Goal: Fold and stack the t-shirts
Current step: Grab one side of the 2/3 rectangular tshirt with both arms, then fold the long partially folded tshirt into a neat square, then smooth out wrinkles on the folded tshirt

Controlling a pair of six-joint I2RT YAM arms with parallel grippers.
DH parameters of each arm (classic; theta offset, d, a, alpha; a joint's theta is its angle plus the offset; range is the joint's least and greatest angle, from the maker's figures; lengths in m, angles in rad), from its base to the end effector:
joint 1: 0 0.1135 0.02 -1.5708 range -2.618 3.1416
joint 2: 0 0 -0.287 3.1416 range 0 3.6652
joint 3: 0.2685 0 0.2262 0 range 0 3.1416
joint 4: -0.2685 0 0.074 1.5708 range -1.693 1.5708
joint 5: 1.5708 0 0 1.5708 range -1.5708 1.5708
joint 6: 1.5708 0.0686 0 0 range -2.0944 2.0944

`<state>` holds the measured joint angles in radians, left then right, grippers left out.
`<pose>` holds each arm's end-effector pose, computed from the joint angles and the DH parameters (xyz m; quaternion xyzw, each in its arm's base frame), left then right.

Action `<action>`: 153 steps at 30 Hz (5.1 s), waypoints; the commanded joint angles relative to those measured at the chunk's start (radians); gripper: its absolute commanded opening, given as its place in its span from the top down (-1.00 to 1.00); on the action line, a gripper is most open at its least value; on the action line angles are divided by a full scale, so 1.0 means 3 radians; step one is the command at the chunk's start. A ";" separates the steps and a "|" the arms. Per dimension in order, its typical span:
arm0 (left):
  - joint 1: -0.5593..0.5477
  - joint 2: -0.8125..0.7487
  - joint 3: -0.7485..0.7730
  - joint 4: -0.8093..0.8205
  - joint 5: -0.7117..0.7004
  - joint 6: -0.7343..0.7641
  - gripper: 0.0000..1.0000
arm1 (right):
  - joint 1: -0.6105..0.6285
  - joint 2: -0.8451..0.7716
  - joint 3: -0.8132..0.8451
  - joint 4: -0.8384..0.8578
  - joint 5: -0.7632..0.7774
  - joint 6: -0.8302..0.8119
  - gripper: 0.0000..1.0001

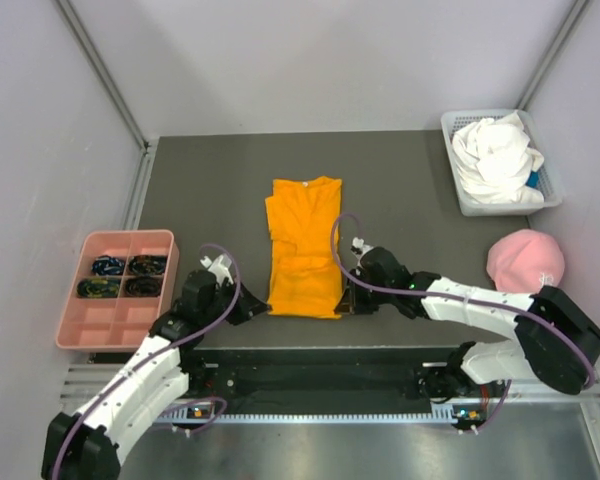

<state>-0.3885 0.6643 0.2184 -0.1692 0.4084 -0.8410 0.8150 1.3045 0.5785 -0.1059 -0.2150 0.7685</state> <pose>0.1086 -0.0739 0.1715 -0.1042 0.8683 -0.4068 0.2640 0.1556 0.1864 0.1862 -0.0603 0.9260 0.3258 0.1811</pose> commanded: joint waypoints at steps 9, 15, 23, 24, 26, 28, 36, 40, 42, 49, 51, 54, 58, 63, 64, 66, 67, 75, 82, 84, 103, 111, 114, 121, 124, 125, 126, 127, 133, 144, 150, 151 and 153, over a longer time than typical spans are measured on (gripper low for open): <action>-0.0024 -0.0237 0.0411 -0.0720 -0.0109 -0.0060 1.00 | 0.0264 -0.0375 0.0111 -0.0429 0.0445 0.0205 1.00; -0.0024 0.0254 0.0841 -0.0413 -0.0195 -0.0035 1.00 | 0.0264 -0.0324 0.0541 -0.0721 0.0802 0.0056 1.00; -0.0024 0.0914 0.1123 0.0337 -0.0374 0.0016 1.00 | -0.0098 -0.0079 0.0919 -0.0552 0.0803 -0.0051 1.00; -0.0024 0.1046 0.1169 0.0425 -0.0400 0.0027 1.00 | -0.0149 0.0007 0.0950 -0.0486 0.0803 -0.0076 1.00; -0.0019 0.1195 0.1225 0.0705 -0.0567 0.0042 1.00 | -0.0312 0.0100 0.1037 -0.0369 0.0753 -0.0127 1.00; -0.0014 0.1436 0.1347 0.0865 -0.0640 0.0113 1.00 | -0.0415 0.0299 0.1210 -0.0261 0.0732 -0.0214 1.00; 0.0149 0.2426 0.2022 0.1463 -0.0738 0.0257 1.00 | -0.0783 0.1051 0.1860 -0.0082 0.0410 -0.0470 1.00; 0.0277 0.2893 0.2334 0.1586 -0.0630 0.0323 1.00 | -0.0911 0.1358 0.2166 -0.0020 0.0267 -0.0496 1.00; 0.0359 0.3133 0.2482 0.1637 -0.0559 0.0328 1.00 | -0.0958 0.1475 0.2254 0.0000 0.0261 -0.0521 1.00; 0.0497 0.3604 0.2723 0.1950 -0.0313 0.0262 1.00 | -0.1177 0.1849 0.2709 0.0000 0.0088 -0.0552 1.00; 0.0503 0.3696 0.2830 0.1950 -0.0303 0.0272 1.00 | -0.1234 0.1951 0.2801 -0.0015 0.0037 -0.0557 1.00; 0.0508 0.3814 0.2969 0.1955 -0.0298 0.0287 1.00 | -0.1285 0.2084 0.2970 -0.0056 -0.0004 -0.0572 1.00; 0.0543 0.3967 0.3086 0.2026 -0.0226 0.0262 1.00 | -0.1321 0.2232 0.3164 -0.0092 -0.0076 -0.0567 1.00; 0.0574 0.4110 0.3168 0.2093 -0.0175 0.0231 1.00 | -0.1357 0.2381 0.3266 -0.0077 -0.0132 -0.0562 1.00; 0.0589 0.4126 0.3168 0.2103 -0.0165 0.0226 1.00 | -0.1362 0.2401 0.3277 -0.0072 -0.0147 -0.0557 1.00; 0.0605 0.4167 0.3189 0.2103 -0.0165 0.0221 0.89 | -0.1372 0.2452 0.3292 -0.0061 -0.0158 -0.0547 1.00; 0.0610 0.4187 0.3199 0.2108 -0.0170 0.0221 0.79 | -0.1387 0.2463 0.3302 -0.0066 -0.0168 -0.0542 1.00; 0.0824 0.4356 0.3393 0.2057 -0.0226 0.0144 -0.90 | -0.1540 0.2300 0.3150 -0.0015 0.0041 -0.0613 -0.37; 0.1004 0.4111 0.3409 0.1975 -0.0201 0.0170 -0.96 | -0.1658 0.1890 0.2832 0.0026 0.0149 -0.0741 -0.41; 0.1009 0.4075 0.3404 0.1965 -0.0084 0.0185 -0.96 | -0.1658 0.1824 0.2725 0.0051 0.0063 -0.0777 -0.41; 0.0947 0.4274 0.3296 0.2328 0.0730 0.0063 -0.97 | -0.1597 0.1062 0.1646 0.0307 -0.0521 -0.0613 -0.40; 0.0932 0.4182 0.3194 0.2344 0.0751 0.0088 -0.98 | -0.1433 0.1404 0.1957 0.1001 -0.1511 -0.0532 -0.41; 0.0932 0.4167 0.3148 0.2343 0.0740 0.0103 -0.98 | -0.1428 0.1781 0.2156 0.1426 -0.1869 -0.0287 -0.41; 0.0937 0.4192 0.3153 0.2338 0.0735 0.0098 -0.98 | -0.1423 0.2778 0.2841 0.2234 -0.2428 0.0479 -0.41; 0.0942 0.4213 0.3173 0.2338 0.0730 0.0108 -0.98 | -0.1423 0.2933 0.2970 0.2470 -0.2510 0.0669 -0.44; 0.0942 0.4228 0.3179 0.2328 0.0735 0.0109 -0.98 | -0.1423 0.2994 0.2990 0.2460 -0.2510 0.0670 -0.45; 0.0942 0.4228 0.3184 0.2328 0.0735 0.0109 -0.98 | -0.1428 0.3015 0.3001 0.2449 -0.2505 0.0660 -0.46; 0.0942 0.4233 0.3194 0.2323 0.0740 0.0109 -0.98 | -0.1428 0.3030 0.3026 0.2429 -0.2500 0.0624 -0.47; 0.0947 0.4254 0.3194 0.2303 0.0740 0.0129 -0.98 | -0.1449 0.3183 0.3246 0.1918 -0.2336 0.0292 -0.49; 0.0953 0.4238 0.3184 0.2236 0.0725 0.0165 -0.98 | -0.1571 0.3557 0.3446 0.1560 -0.2132 0.0266 -0.50; 0.0963 0.4244 0.3168 0.2205 0.0704 0.0185 -0.98 | -0.1612 0.3567 0.3441 0.1376 -0.1943 0.0174 -0.50; 0.0968 0.4239 0.3168 0.2200 0.0710 0.0190 -0.98 | -0.1627 0.3547 0.3446 0.1350 -0.1897 0.0154 -0.50; 0.0963 0.4233 0.3168 0.2195 0.0710 0.0195 -0.98 | -0.1643 0.3450 0.3446 0.1264 -0.1851 0.0052 -0.50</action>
<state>-0.1047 1.9400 1.1629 0.4671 0.6132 -0.8074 0.3466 2.3764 1.5898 0.3428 -0.8482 0.8589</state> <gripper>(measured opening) 0.987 0.747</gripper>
